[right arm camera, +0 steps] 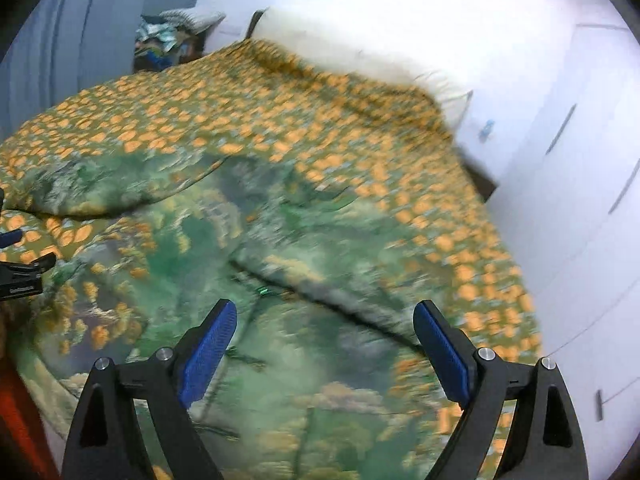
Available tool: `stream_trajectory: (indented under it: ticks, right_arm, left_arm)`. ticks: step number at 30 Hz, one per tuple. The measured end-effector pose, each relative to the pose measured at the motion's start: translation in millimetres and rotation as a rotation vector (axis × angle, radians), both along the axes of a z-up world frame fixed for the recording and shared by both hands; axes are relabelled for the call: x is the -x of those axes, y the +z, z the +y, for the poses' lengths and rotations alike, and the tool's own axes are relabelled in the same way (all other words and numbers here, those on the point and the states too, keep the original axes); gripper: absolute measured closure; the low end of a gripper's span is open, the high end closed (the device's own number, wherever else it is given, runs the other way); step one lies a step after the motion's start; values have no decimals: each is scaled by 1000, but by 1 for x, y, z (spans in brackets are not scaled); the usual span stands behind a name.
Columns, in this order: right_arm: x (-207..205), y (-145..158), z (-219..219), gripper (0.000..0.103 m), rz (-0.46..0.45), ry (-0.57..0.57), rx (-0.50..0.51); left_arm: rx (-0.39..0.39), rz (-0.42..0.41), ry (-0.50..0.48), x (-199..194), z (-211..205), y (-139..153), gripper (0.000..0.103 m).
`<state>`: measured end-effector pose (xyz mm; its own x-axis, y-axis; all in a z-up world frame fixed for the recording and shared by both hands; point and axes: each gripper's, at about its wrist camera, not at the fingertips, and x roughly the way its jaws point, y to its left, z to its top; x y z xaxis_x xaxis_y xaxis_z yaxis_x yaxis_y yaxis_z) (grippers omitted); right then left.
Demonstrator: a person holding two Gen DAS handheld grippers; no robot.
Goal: Fold large clothes
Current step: 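Move both tools over the folded jacket toward its side edge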
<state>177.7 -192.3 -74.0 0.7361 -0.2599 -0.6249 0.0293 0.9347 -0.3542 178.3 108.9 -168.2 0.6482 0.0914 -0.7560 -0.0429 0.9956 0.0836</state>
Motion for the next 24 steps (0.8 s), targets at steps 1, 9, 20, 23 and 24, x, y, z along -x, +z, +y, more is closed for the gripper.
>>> stream_trajectory:
  ticks: [1, 9, 20, 23, 24]
  right_arm:
    - [4, 4, -2, 14, -17, -13, 20]
    - [28, 19, -22, 13, -79, -84, 140]
    - [53, 12, -60, 13, -22, -79, -71]
    - [62, 0, -59, 13, 14, -48, -147]
    - [64, -6, -57, 13, 34, -41, -164]
  left_arm:
    - [-5, -4, -1, 1, -1, 1, 4]
    - [-27, -9, 6, -1, -2, 6, 4]
    - [133, 34, 130, -22, 50, 16, 4]
    - [272, 52, 188, -32, 85, 17, 4]
    - [324, 56, 212, -36, 100, 16, 4]
